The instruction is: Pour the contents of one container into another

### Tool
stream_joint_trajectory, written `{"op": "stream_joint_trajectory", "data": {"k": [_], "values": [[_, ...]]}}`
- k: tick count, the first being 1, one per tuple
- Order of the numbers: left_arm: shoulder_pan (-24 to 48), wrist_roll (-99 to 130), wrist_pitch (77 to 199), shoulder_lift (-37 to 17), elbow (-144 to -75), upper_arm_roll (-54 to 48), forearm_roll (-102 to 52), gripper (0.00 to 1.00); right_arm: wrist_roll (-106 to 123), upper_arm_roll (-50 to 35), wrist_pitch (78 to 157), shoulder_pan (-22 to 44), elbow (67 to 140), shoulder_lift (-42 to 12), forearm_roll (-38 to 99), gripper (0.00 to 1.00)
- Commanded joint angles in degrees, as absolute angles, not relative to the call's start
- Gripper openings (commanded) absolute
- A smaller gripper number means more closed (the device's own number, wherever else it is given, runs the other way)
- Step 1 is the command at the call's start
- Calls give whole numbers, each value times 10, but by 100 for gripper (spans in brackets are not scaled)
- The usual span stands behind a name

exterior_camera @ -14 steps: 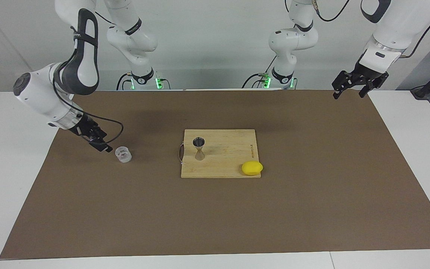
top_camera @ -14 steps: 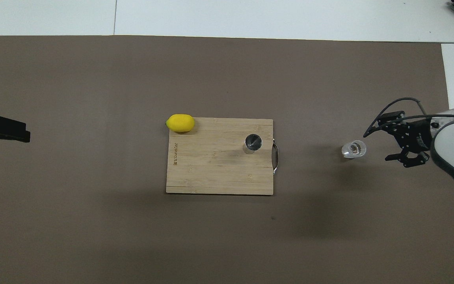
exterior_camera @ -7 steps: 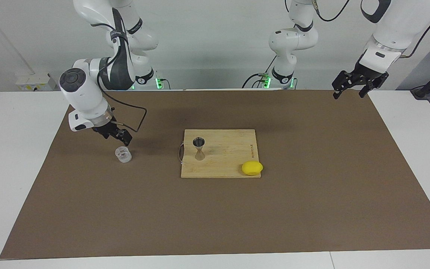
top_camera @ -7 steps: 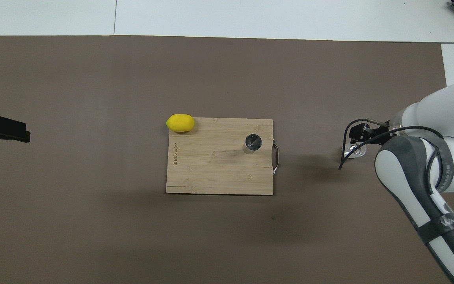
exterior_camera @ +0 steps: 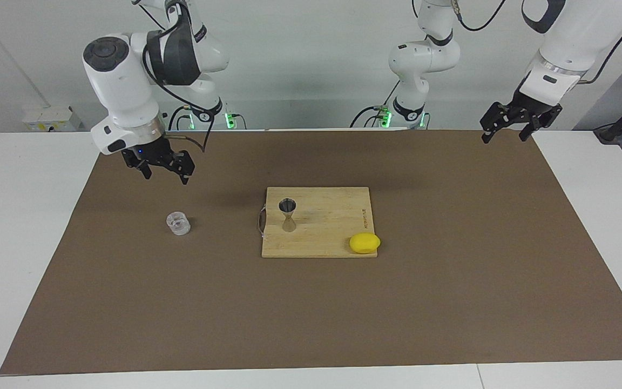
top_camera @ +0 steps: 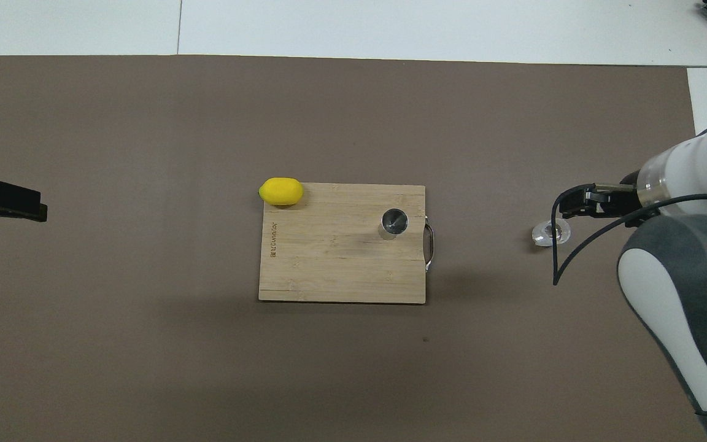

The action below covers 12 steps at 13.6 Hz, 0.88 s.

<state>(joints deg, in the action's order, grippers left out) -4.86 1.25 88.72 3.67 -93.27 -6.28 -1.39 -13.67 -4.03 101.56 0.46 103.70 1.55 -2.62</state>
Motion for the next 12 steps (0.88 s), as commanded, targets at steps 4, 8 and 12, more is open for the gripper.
{"op": "stream_joint_trajectory", "data": {"k": [4,8,12], "values": [[-47,11,880,48,-941,-62,-9,100,-106,-41,925,-3,907,-14,-25,100],[-47,11,880,48,-941,-62,-9,100,-91,-40,896,-1,917,-9,2,100],[-47,11,880,48,-941,-62,-9,100,-90,-40,893,-1,941,3,13,100]]}}
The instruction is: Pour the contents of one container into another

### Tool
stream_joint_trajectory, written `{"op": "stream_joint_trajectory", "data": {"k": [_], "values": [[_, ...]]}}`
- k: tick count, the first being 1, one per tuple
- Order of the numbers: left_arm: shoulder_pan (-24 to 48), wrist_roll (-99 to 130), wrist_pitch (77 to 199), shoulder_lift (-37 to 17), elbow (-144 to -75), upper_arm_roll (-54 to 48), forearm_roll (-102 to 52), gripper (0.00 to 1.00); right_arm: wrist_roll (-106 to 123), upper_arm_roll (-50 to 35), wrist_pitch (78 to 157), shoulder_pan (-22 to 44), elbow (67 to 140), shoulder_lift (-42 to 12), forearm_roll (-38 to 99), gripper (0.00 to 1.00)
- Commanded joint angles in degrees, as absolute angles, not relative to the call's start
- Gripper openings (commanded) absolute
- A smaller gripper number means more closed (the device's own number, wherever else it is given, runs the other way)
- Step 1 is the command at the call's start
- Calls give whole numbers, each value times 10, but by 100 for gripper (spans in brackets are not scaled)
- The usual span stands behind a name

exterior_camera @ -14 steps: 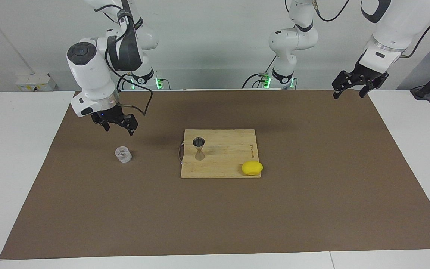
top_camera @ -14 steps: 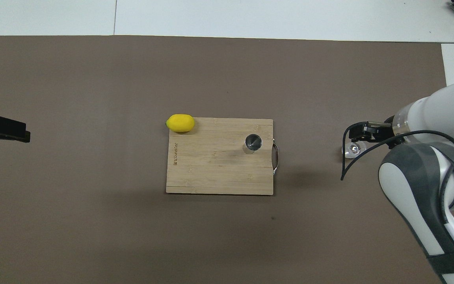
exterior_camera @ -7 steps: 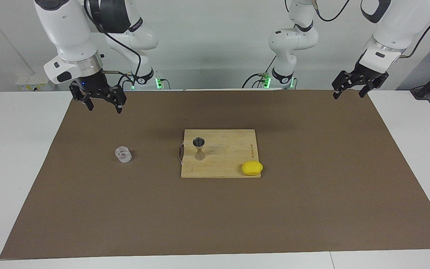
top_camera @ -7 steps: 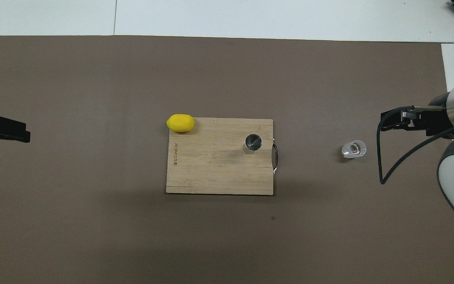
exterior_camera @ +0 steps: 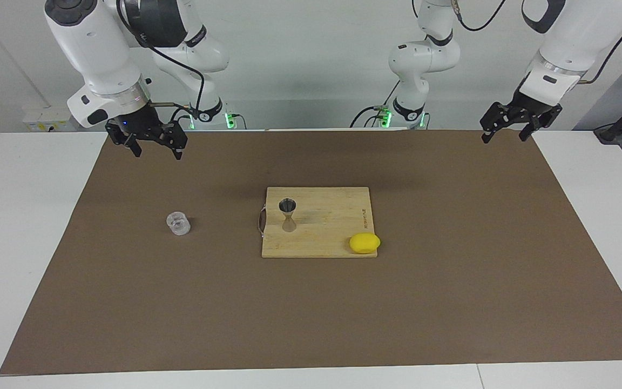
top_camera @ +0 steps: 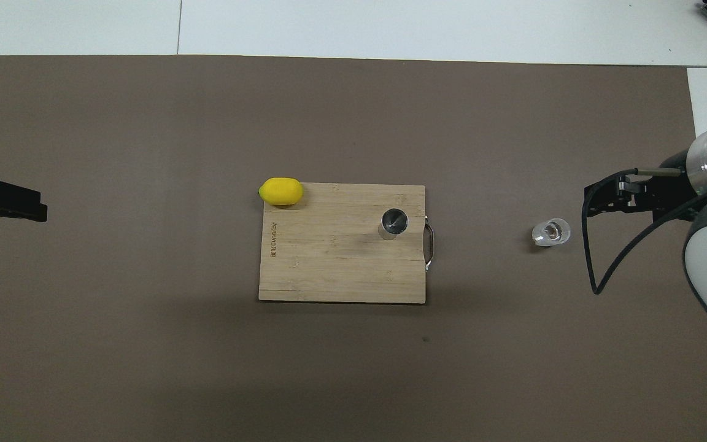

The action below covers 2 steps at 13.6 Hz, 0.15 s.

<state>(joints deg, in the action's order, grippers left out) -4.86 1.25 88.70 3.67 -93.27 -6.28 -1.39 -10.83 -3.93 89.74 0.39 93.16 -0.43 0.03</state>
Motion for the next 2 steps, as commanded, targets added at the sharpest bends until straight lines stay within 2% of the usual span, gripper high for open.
{"op": "stream_joint_trajectory", "data": {"k": [1,2], "values": [[-47,11,880,48,-941,-62,-9,100,-88,-40,892,-1,942,4,13,100],[-47,11,880,48,-941,-62,-9,100,-88,-40,892,-1,942,4,13,100]]}}
